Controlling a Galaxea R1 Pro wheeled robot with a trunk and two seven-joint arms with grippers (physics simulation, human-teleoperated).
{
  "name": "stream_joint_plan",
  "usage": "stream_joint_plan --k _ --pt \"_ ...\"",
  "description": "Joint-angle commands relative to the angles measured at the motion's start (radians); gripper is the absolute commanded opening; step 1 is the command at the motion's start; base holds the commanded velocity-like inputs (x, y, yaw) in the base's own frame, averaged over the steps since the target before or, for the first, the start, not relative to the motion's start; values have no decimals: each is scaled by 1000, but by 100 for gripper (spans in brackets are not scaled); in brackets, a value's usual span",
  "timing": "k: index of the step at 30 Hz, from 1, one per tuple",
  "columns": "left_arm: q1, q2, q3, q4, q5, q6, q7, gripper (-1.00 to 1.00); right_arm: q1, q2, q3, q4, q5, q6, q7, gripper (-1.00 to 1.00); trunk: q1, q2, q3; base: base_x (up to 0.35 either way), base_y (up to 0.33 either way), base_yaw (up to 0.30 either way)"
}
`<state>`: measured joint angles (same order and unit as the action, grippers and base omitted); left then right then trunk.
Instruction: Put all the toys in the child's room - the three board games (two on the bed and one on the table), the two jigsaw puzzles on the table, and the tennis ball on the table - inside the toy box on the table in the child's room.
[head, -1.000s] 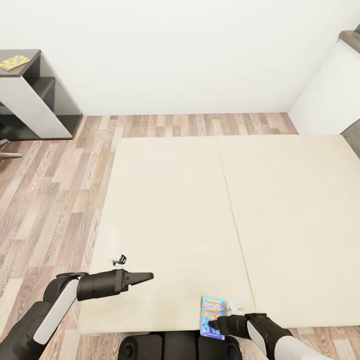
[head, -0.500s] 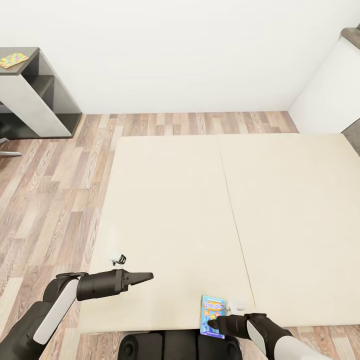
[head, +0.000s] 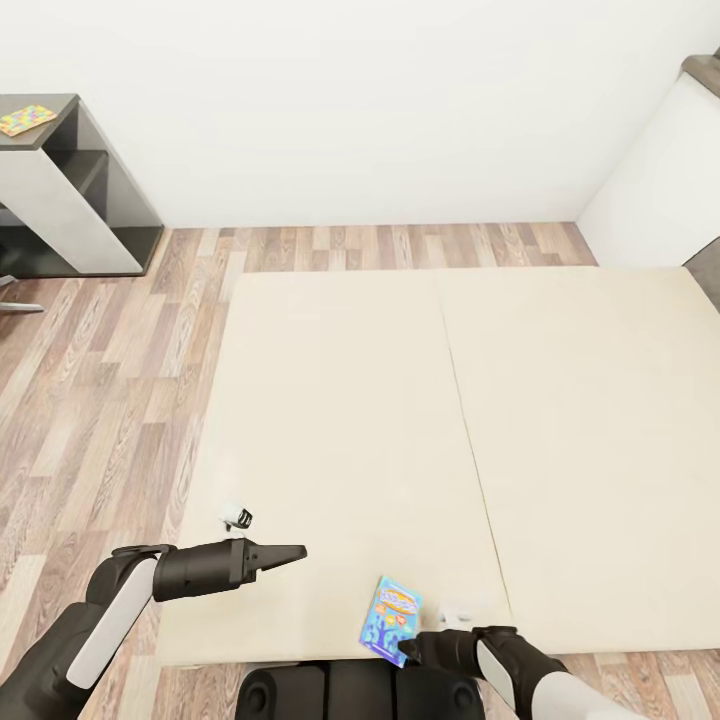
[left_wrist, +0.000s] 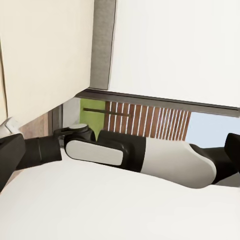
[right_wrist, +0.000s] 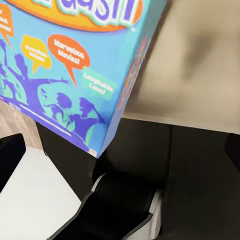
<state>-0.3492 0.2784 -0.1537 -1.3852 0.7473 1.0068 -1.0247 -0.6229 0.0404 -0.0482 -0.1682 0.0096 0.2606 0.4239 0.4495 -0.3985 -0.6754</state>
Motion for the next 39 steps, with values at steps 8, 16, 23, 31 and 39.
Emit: stream_joint_plan --k 8,16,23,31,39 --pt "-1 1 3 0 2 4 -2 100 0 4 -5 -9 1 46 4 100 1 -1 -4 0 0 0" --pt "-1 1 10 0 2 4 -2 100 0 8 -5 -15 1 57 4 100 1 -1 -9 0 0 0" --pt "-1 1 11 0 2 4 -2 100 0 40 -5 -21 1 60 4 100 1 -1 -11 0 0 0" --pt "-1 1 11 0 2 4 -2 100 1 60 -5 -62 -14 65 4 100 1 -1 -12 0 0 0" --pt "-1 1 11 0 2 4 -1 100 2 62 -4 -75 -26 66 4 100 1 -1 -12 0 0 0"
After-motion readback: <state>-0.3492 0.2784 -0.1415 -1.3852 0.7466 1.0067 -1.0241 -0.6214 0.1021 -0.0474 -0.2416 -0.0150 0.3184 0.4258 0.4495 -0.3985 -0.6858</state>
